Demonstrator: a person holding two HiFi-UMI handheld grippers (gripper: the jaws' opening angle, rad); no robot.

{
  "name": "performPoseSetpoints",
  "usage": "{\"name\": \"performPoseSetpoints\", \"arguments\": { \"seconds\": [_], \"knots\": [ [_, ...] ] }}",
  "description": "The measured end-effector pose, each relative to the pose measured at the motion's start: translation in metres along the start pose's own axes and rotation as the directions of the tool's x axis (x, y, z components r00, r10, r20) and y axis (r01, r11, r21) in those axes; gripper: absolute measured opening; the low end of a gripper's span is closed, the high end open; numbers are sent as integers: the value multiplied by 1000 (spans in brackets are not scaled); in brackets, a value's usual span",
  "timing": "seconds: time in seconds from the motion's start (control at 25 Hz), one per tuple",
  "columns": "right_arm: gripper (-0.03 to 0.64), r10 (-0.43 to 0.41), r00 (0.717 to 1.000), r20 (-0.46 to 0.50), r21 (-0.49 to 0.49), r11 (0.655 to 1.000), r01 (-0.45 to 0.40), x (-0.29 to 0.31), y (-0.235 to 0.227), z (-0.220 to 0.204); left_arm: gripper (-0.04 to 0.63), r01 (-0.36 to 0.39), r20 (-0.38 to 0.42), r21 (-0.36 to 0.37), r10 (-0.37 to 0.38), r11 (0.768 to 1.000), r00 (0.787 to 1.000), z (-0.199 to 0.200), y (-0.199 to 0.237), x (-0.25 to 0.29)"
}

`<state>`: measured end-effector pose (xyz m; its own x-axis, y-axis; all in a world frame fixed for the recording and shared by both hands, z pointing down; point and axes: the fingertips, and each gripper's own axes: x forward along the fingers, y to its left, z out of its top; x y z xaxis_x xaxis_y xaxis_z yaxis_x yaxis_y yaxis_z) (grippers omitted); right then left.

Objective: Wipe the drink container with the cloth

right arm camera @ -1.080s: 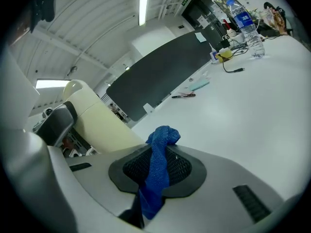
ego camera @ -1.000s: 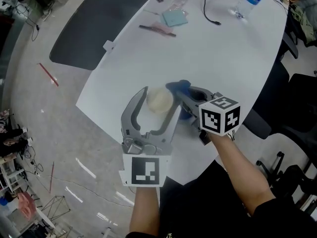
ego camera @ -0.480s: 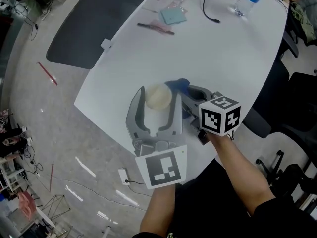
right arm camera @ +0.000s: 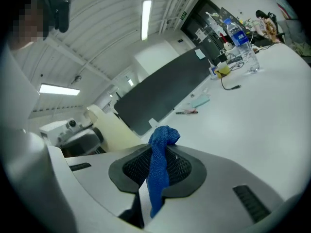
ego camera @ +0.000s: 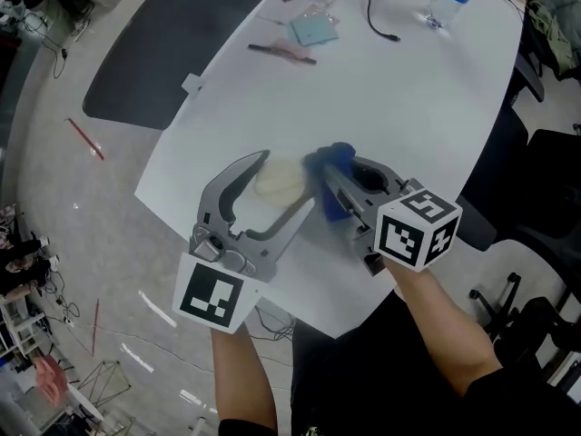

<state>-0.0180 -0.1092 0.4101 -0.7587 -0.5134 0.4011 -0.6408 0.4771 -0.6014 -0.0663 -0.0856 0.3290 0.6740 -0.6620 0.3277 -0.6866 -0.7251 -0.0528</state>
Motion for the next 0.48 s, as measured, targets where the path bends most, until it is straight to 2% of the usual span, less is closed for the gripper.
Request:
{"name": "performPoseSetpoints", "arguments": {
  "seconds": [0.08, 0.16, 0.24, 0.36, 0.48],
  "knots": [
    [57, 66, 994, 87, 19, 998, -68, -9, 22, 28, 284, 8, 8, -13, -8, 1000, 1000, -1, 1, -1],
    [57, 154, 973, 173, 37, 986, -163, -17, 48, 58, 284, 11, 23, -11, -11, 1000, 1000, -1, 0, 0],
    [57, 226, 949, 218, 44, 969, -241, -19, 65, 77, 284, 6, 28, -33, -5, 999, 1000, -2, 0, 1],
    [57, 260, 949, 179, 100, 955, -280, -2, 57, 65, 282, 1, 31, -65, 2, 998, 1000, -3, 2, 0],
    [57, 198, 977, 75, 202, 957, -209, 19, 18, 23, 282, 15, 39, -65, -13, 998, 999, -2, 1, 1]
  ]
}}
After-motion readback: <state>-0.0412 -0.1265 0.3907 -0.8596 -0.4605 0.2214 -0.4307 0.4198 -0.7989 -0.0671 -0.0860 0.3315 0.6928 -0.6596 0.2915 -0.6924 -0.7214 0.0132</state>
